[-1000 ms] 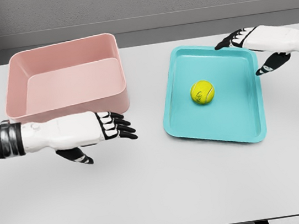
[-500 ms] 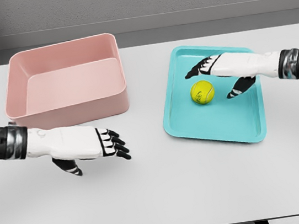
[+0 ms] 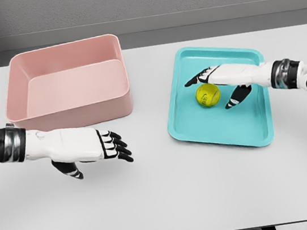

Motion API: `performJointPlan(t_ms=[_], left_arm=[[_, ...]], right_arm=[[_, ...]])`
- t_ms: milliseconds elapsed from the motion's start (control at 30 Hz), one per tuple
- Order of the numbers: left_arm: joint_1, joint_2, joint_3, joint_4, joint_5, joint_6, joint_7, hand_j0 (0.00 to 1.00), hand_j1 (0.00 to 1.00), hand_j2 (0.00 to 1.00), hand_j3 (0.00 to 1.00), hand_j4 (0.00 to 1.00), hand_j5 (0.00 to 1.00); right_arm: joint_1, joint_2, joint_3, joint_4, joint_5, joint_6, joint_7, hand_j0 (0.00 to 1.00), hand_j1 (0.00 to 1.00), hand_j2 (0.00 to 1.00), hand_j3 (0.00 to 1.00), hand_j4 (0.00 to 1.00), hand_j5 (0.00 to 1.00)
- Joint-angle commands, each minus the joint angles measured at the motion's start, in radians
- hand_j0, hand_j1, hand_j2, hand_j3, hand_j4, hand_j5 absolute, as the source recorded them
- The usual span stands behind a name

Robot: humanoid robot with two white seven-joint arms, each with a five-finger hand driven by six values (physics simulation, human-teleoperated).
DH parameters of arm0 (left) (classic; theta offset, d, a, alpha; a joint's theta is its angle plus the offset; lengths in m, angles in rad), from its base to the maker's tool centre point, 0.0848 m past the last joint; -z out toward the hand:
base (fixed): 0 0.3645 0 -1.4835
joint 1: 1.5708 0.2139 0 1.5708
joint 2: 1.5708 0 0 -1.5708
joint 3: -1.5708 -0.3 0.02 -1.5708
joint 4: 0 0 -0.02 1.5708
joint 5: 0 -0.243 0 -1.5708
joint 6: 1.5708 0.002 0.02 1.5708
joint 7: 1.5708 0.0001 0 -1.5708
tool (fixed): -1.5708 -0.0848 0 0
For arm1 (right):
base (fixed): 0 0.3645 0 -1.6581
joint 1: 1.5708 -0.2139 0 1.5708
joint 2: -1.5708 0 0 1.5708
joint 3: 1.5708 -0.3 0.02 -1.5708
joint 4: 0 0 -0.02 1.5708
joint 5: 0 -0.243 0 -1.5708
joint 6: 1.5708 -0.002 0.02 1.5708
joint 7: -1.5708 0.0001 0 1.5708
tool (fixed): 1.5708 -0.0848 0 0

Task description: Put the tennis from the blue tray into the pink basket with both arms

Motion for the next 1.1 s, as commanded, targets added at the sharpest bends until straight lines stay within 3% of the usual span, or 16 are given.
performJointPlan(t_ms=[0,567,1067], left_arm=[[0.000,0.001,0.001,0.000,0.006,0.002,0.000,1.00,1.00,1.00,1.00,1.00,1.00],[0.000,0.004,0.001,0.000,0.006,0.002,0.000,1.00,1.00,1.00,1.00,1.00,1.00],[-0.003,0.004,0.002,0.000,0.004,0.002,0.000,1.00,1.00,1.00,1.00,1.00,1.00]], right_arm=[[0.000,0.005,0.005,0.013,-0.007,0.004,-0.002,1.00,1.00,1.00,1.00,1.00,1.00],[-0.021,0.088,0.019,0.126,-0.001,0.002,0.006,0.97,0.97,0.97,0.97,0.97,0.97],[-0.029,0.096,0.026,0.155,0.004,-0.007,0.009,0.78,0.78,0.78,0.78,0.78,0.78]])
